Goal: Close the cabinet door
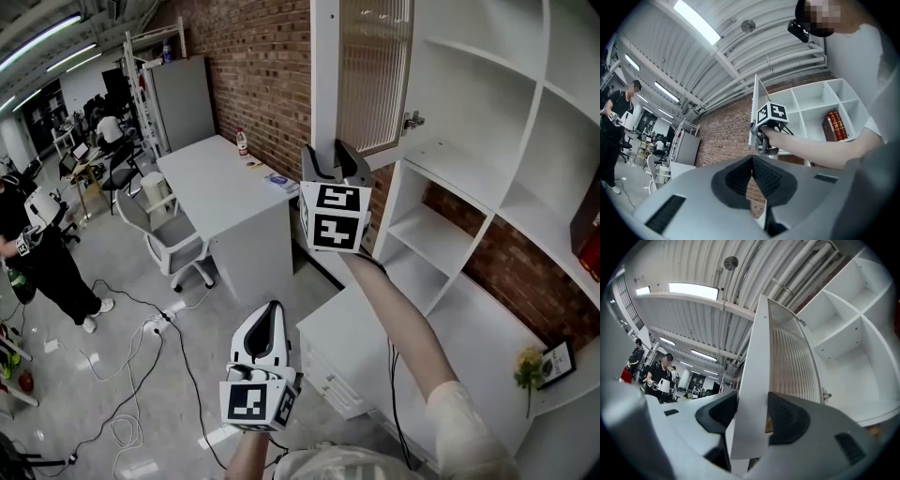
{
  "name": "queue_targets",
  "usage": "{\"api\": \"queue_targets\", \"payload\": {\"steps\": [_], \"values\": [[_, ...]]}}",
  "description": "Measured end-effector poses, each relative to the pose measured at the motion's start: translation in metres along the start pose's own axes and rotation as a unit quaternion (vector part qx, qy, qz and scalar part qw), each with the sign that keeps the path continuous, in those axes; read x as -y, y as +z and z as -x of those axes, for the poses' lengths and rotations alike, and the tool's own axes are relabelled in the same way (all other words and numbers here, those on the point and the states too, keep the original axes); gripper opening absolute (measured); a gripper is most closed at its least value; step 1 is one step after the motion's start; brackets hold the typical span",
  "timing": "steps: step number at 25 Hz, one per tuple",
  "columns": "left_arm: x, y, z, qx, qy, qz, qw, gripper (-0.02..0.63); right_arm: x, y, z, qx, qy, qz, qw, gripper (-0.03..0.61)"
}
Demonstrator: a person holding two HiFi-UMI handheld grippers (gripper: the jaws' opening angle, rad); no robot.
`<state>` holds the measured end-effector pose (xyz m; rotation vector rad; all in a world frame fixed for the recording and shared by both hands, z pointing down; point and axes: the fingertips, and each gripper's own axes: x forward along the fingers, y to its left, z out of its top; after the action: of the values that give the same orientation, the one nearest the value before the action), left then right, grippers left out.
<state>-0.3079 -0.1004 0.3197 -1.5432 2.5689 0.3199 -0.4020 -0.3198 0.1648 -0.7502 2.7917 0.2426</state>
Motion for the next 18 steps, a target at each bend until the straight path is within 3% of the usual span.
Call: {"api": "queue_targets", "payload": {"steps": [18], "values": [[0.041,-0.004,-0.009,-0.012,-0.056,-0.009,0.9983,0.014,0.02,0.011,0.049,-0.001,0.049,-0.025,0.998,0.186]]}}
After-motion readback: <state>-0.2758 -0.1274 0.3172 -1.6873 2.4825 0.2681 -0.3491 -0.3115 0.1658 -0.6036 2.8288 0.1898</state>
